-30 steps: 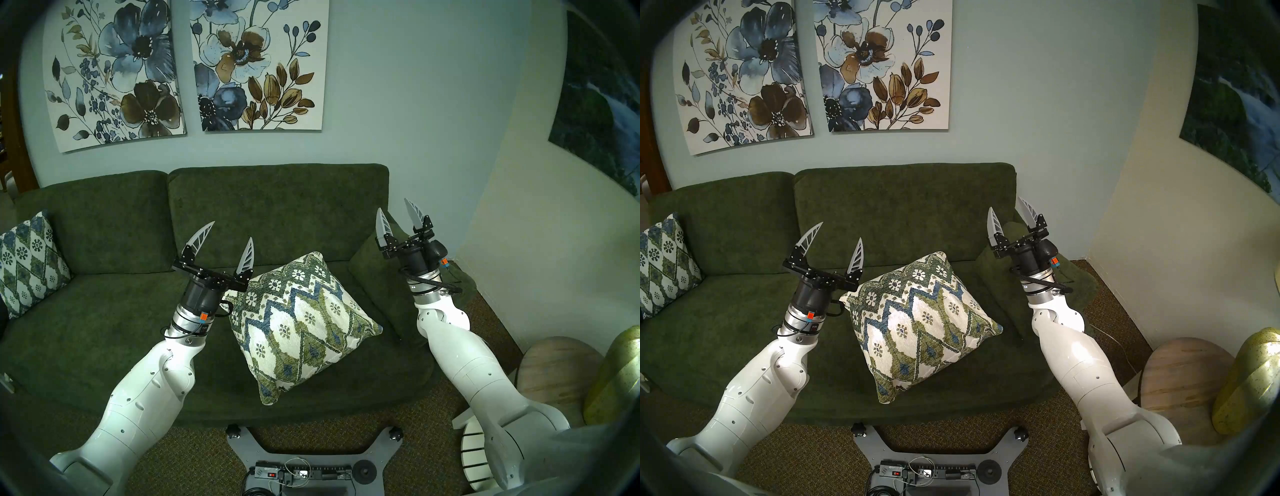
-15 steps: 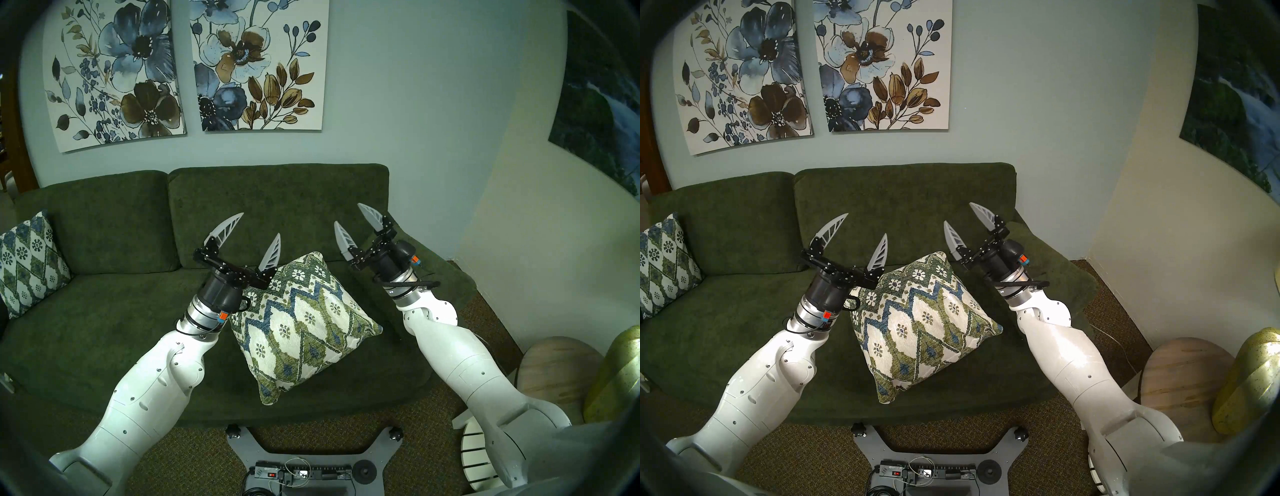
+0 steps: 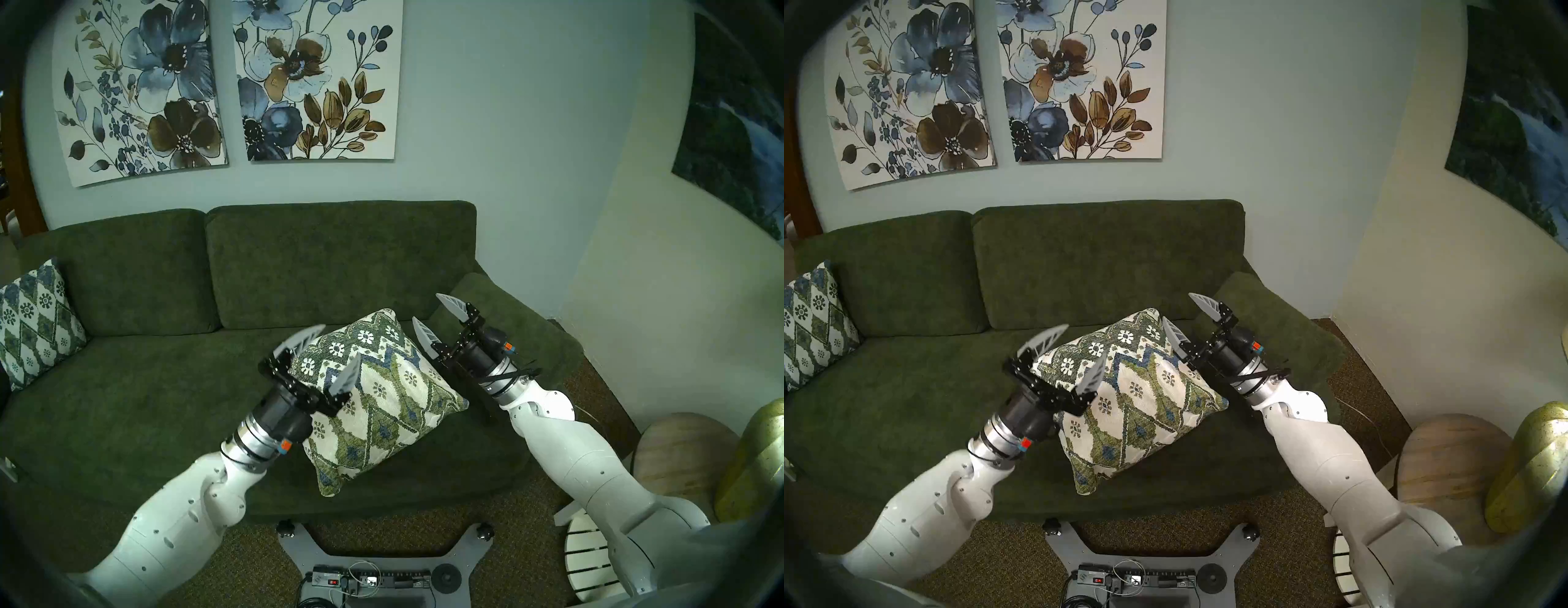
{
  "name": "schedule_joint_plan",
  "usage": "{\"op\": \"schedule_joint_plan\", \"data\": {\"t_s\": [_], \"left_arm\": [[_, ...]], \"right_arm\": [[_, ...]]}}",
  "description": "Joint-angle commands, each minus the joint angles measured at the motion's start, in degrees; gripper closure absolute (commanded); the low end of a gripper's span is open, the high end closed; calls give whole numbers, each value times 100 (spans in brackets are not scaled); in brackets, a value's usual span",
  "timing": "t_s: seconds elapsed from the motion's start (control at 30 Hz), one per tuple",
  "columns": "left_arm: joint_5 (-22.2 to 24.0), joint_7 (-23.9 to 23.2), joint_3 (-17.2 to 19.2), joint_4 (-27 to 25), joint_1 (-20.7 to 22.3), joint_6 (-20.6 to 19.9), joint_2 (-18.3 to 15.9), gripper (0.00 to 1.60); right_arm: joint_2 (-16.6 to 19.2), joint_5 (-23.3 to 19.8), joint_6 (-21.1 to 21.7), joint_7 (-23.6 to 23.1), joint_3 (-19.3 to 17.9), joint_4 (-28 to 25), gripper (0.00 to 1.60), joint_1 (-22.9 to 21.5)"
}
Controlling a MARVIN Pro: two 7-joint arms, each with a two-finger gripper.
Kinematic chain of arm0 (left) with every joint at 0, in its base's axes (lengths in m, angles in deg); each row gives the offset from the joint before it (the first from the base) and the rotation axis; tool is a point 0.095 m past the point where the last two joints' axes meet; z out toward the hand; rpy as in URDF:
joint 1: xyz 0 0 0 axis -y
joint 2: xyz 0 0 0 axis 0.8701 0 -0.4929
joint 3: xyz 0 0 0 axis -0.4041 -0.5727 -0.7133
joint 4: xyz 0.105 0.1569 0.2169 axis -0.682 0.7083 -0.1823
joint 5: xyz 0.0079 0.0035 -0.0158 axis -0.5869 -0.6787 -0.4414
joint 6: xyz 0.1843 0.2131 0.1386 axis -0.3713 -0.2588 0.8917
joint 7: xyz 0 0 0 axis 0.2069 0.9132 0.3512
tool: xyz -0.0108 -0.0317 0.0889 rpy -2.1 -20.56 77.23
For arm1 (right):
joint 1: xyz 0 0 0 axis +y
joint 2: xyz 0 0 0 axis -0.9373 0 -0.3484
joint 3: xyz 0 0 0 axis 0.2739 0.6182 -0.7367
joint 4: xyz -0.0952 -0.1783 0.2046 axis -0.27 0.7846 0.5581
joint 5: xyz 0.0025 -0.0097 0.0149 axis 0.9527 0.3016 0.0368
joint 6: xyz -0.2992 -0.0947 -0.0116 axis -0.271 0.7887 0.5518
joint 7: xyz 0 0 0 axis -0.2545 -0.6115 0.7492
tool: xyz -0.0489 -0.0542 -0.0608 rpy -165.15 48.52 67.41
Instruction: Fluff a cushion
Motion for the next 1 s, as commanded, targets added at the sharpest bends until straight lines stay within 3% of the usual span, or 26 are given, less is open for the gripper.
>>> {"op": "schedule_joint_plan", "data": {"t_s": [0.0, 0.2, 0.47, 0.7, 0.97], "left_arm": [[101, 13, -421, 458, -477, -35, 392, 0], [135, 259, -469, 1033, -378, 81, 482, 0], [-29, 338, -421, 1023, -492, -68, 346, 0], [143, 240, -401, 1135, -572, -60, 359, 0], [70, 267, -635, 1511, -595, -127, 616, 0]], "right_arm": [[-20, 92, 51, -117, 135, 163, 0, 2], [-34, 33, 8, -512, 250, 646, 0, -90], [-42, -222, -259, -1130, 238, 1486, 0, -200], [85, -236, -311, -930, 591, 2090, 0, -360], [-169, -102, -436, -811, 920, 2775, 0, -260]]}}
